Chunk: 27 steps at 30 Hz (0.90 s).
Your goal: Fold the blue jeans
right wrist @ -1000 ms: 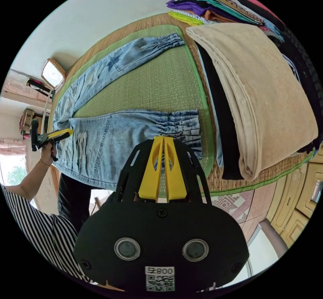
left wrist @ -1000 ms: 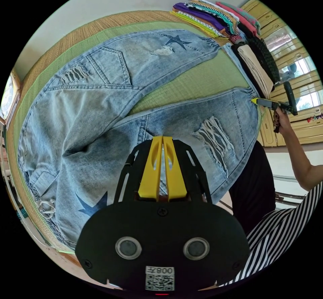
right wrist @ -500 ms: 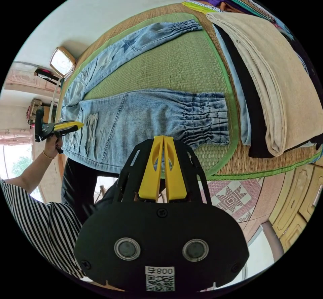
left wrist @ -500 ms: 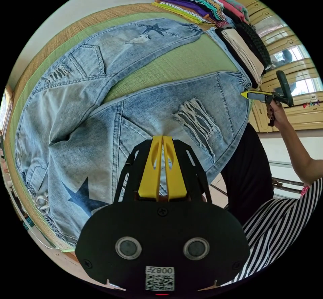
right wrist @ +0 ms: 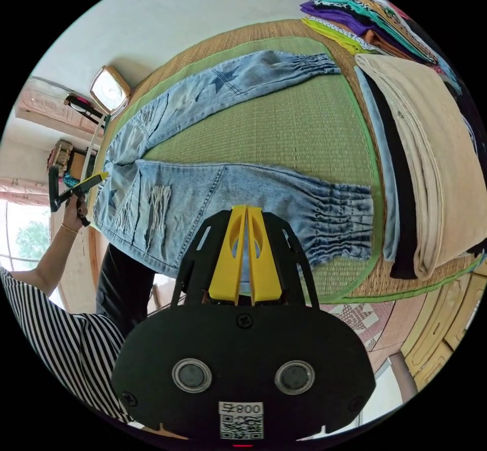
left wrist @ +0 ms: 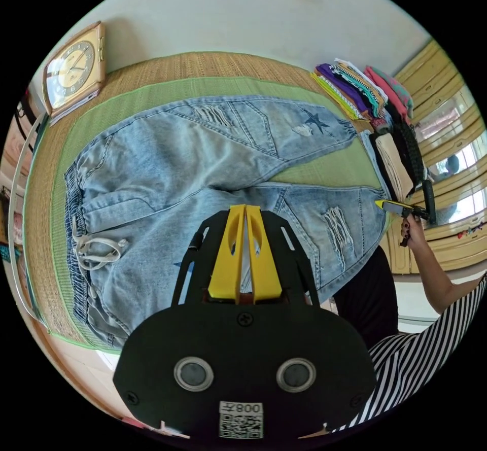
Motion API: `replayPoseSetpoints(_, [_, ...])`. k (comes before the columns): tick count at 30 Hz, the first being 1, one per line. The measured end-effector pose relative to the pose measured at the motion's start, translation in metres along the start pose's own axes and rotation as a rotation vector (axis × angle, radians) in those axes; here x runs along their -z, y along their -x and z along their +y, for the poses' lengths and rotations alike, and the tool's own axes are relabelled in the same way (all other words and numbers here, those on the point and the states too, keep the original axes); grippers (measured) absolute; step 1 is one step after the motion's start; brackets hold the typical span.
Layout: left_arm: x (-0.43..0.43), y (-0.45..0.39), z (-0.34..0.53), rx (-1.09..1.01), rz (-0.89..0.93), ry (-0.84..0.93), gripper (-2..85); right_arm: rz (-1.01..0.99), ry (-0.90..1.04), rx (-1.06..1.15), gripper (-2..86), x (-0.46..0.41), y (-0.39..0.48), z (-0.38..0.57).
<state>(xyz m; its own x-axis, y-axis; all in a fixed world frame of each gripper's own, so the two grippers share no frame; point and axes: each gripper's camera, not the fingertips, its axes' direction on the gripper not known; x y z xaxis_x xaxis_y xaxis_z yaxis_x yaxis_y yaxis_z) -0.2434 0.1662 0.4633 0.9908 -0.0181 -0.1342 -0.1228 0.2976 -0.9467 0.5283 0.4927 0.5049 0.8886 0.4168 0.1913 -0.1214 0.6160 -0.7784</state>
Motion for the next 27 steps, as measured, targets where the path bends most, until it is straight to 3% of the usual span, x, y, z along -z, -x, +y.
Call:
replayPoseSetpoints(6, [-0.015,0.002,-0.014,-0.054,0.001,0.012,0.0,0.034,-0.046,0.17,0.1,-0.017,0.062,-0.099])
replayPoseSetpoints(13, [-0.042,0.016,-0.004,-0.049,-0.04,0.086,0.0,0.095,0.047,0.242,0.1,-0.073,0.116,-0.186])
replayPoseSetpoints(27, [0.005,0.07,0.048,-0.037,0.026,0.07,0.0,0.054,0.094,0.2,0.1,-0.102,0.155,-0.21])
